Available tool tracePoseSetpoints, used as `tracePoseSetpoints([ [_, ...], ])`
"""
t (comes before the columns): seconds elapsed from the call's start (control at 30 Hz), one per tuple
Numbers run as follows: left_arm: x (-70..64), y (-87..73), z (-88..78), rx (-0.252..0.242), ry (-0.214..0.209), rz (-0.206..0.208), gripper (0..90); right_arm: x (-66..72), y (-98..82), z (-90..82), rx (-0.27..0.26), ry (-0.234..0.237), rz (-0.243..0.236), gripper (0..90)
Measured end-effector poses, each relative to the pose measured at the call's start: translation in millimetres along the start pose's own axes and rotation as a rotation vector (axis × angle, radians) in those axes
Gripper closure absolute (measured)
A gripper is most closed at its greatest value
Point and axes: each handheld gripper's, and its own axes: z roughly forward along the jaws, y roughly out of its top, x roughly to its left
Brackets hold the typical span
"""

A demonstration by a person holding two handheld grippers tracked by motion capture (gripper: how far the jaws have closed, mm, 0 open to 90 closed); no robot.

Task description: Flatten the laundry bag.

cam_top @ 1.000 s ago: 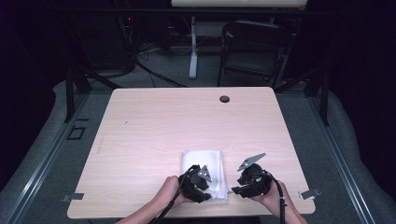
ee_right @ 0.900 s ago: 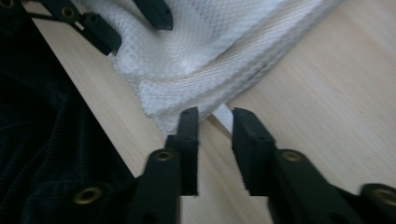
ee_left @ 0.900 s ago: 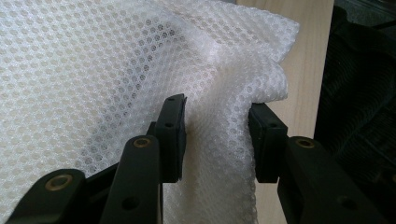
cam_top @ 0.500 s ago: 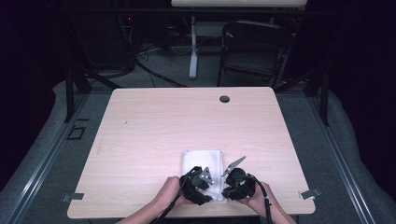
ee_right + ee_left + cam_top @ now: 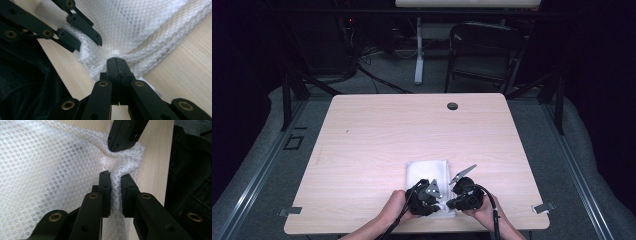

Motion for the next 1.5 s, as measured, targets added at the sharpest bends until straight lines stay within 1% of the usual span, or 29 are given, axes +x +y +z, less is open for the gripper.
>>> tracePoseSetpoints([
  [0.07, 0.9, -1.1, -0.2, -0.014, -0.001, -0.009, 82.8, -0.5, -0.3, -1.1, -0.008, 0.008, 0.003, 90.0],
  [0.1, 0.7, -1.1, -0.3, -0.011, 0.002, -0.008, 83.9, -0.4, -0.5, -2.2, 0.022, -0.030, -0.022, 90.0],
  [0.17, -0.2, -0.9, -1.5, -0.021, 0.016, -0.002, 84.5, -1.5, -0.6, -4.1, 0.025, -0.034, -0.036, 90.0],
  [0.2, -0.4, -0.7, -2.4, -0.022, 0.020, 0.003, 85.0, -0.3, -1.6, -4.6, 0.016, -0.044, -0.029, 90.0],
  [0.23, -0.4, -0.9, -3.7, -0.031, 0.023, 0.000, 85.1, -0.5, -1.8, -6.7, 0.027, -0.060, -0.046, 90.0],
  [0.27, 0.2, -1.4, -4.9, -0.045, 0.024, -0.011, 85.3, 0.6, -3.1, -5.8, -0.002, -0.039, -0.018, 90.0],
  [0.3, 0.8, -1.4, -5.8, -0.043, 0.022, -0.007, 85.5, -0.5, -3.5, -7.5, 0.008, -0.060, -0.040, 90.0],
  [0.33, 1.1, -2.0, -6.6, -0.052, 0.023, -0.007, 85.5, -0.5, -3.5, -7.5, 0.008, -0.060, -0.040, 90.0],
  [0.37, 1.8, -2.5, -7.4, -0.057, 0.024, -0.012, 85.5, -1.7, -2.0, -9.1, 0.019, -0.055, -0.062, 90.0],
  [0.4, 1.5, -2.5, -7.9, -0.056, 0.023, -0.011, 85.4, -0.6, -1.2, -9.7, 0.024, -0.054, -0.070, 90.0],
  [0.43, 1.1, -2.7, -8.8, -0.056, 0.028, -0.006, 85.4, -1.3, -1.1, -10.2, 0.032, -0.064, -0.086, 90.0],
  [0.5, 1.0, -2.8, -9.8, -0.056, 0.029, -0.002, 85.6, 0.1, -1.6, -9.0, 0.026, -0.064, -0.085, 90.0],
  [0.53, 0.9, -2.9, -10.2, -0.057, 0.032, -0.003, 85.7, 2.0, -3.0, -6.6, 0.005, -0.065, -0.060, 90.0],
  [0.57, 1.1, -3.1, -10.5, -0.061, 0.032, -0.003, 85.8, 2.8, -3.4, -5.0, 0.004, -0.062, -0.057, 90.0],
  [0.6, 1.1, -3.2, -10.8, -0.062, 0.035, -0.004, 86.2, 3.3, -3.6, -3.0, 0.012, -0.074, -0.074, 90.0],
  [0.67, 1.2, -3.1, -12.6, -0.071, 0.038, -0.007, 86.3, 4.1, -3.3, -2.9, 0.003, -0.074, -0.073, 90.0],
  [0.73, 1.8, -3.6, -15.7, -0.073, 0.052, 0.007, 86.5, 3.8, -1.6, -2.1, -0.013, -0.066, -0.071, 90.0],
  [0.77, 3.1, -4.8, -16.8, -0.083, 0.051, -0.001, 86.6, 1.8, -1.2, 3.7, 0.009, -0.070, -0.075, 90.0],
  [0.8, 5.1, -6.4, -18.2, -0.096, 0.042, -0.020, 86.6, 1.8, -1.2, 3.7, 0.009, -0.070, -0.075, 90.0],
  [0.83, 6.0, -6.9, -19.4, -0.099, 0.049, -0.025, 86.6, -0.4, -1.9, 5.9, 0.017, -0.067, -0.066, 90.0],
  [0.87, 6.4, -7.0, -20.4, -0.100, 0.051, -0.025, 86.6, -1.9, -2.3, 8.4, 0.013, -0.058, -0.058, 90.0],
  [0.93, 6.0, -7.3, -20.9, -0.101, 0.058, -0.015, 86.7, 0.0, -0.5, 10.1, 0.021, -0.072, -0.081, 90.0],
  [1.0, 5.9, -7.5, -21.4, -0.099, 0.060, -0.013, 86.7, 1.2, -0.5, 10.8, 0.018, -0.064, -0.075, 90.0],
  [1.03, 5.0, -7.2, -23.4, -0.102, 0.071, -0.010, 86.8, 2.1, -1.4, 11.3, 0.012, -0.080, -0.074, 90.0],
  [1.1, 4.1, -7.0, -27.8, -0.123, 0.092, 0.003, 86.8, 2.5, -1.5, 11.0, 0.016, -0.084, -0.080, 90.0],
  [1.2, 7.3, -8.2, -34.6, -0.141, 0.111, -0.007, 86.9, 1.9, -1.7, 11.5, 0.013, -0.080, -0.070, 90.0],
  [1.27, 9.5, -9.4, -38.0, -0.155, 0.118, -0.013, 86.9, 0.8, -0.6, 9.6, 0.040, -0.083, -0.084, 90.0],
  [1.33, 11.2, -11.1, -42.1, -0.165, 0.131, -0.018, 86.9, 1.9, -0.9, 9.7, 0.039, -0.087, -0.076, 90.0],
  [1.5, 13.1, -15.1, -52.4, -0.190, 0.139, -0.037, 86.9, 2.6, -0.3, 9.7, 0.047, -0.103, -0.075, 90.0],
])
